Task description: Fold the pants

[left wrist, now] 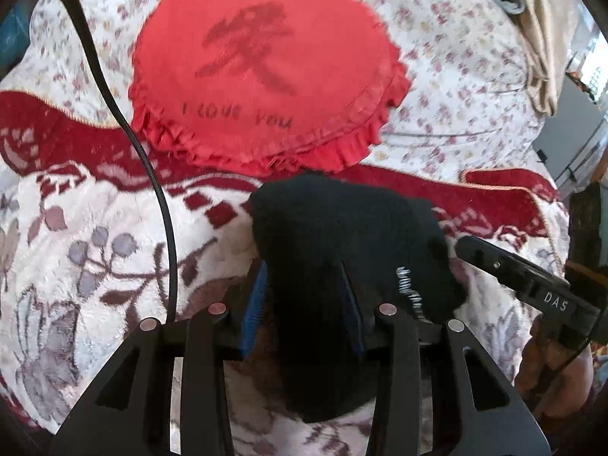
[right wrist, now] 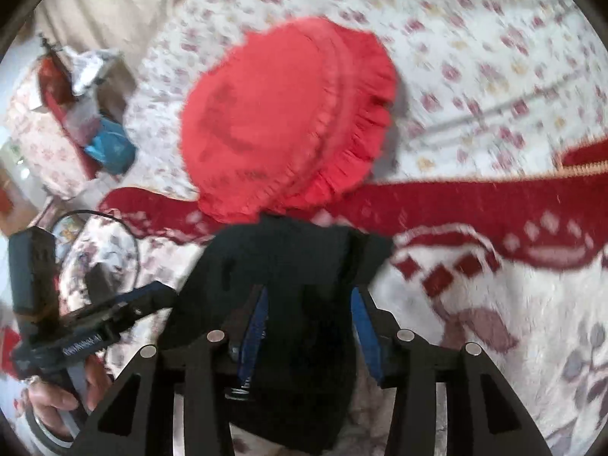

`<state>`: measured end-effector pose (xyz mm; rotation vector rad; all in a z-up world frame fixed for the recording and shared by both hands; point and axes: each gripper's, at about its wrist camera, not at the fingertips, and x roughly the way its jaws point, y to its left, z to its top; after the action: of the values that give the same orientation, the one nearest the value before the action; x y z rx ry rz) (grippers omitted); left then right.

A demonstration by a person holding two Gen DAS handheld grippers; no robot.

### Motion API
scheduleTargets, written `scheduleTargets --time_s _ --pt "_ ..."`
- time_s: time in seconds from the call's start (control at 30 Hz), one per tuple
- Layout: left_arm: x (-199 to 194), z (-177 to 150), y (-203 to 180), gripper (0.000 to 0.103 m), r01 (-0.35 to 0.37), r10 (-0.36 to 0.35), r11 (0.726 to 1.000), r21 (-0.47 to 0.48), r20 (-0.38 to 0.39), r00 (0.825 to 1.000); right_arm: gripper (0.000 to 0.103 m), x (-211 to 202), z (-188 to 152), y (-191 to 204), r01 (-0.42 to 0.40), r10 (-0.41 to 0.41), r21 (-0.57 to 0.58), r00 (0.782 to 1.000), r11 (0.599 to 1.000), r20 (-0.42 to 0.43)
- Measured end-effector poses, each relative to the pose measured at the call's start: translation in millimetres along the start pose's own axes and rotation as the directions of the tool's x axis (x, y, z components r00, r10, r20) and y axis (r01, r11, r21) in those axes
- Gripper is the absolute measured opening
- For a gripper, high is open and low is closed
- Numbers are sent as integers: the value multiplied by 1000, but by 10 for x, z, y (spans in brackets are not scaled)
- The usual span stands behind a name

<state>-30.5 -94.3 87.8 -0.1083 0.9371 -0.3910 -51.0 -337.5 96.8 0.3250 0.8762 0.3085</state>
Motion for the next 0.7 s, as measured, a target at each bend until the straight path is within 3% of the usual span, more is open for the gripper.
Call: scheduleTargets --time_s 0.2,0.4,0.5,0.7 --pt "4 -104 -198 41 -27 27 999 33 1 1000 44 223 106 270 -4 1 -91 1000 996 -29" --pt "174 -240 -246 42 -72 73 995 65 -13 997 44 581 130 184 34 -41 -84 995 996 -88" --pt "223 -240 -230 47 -76 76 995 61 -6 997 44 726 107 117 64 -73 -82 991 995 -109" --pt "243 -243 -215 47 -83 83 995 63 -6 996 44 669 88 124 67 -77 -95 992 993 -102"
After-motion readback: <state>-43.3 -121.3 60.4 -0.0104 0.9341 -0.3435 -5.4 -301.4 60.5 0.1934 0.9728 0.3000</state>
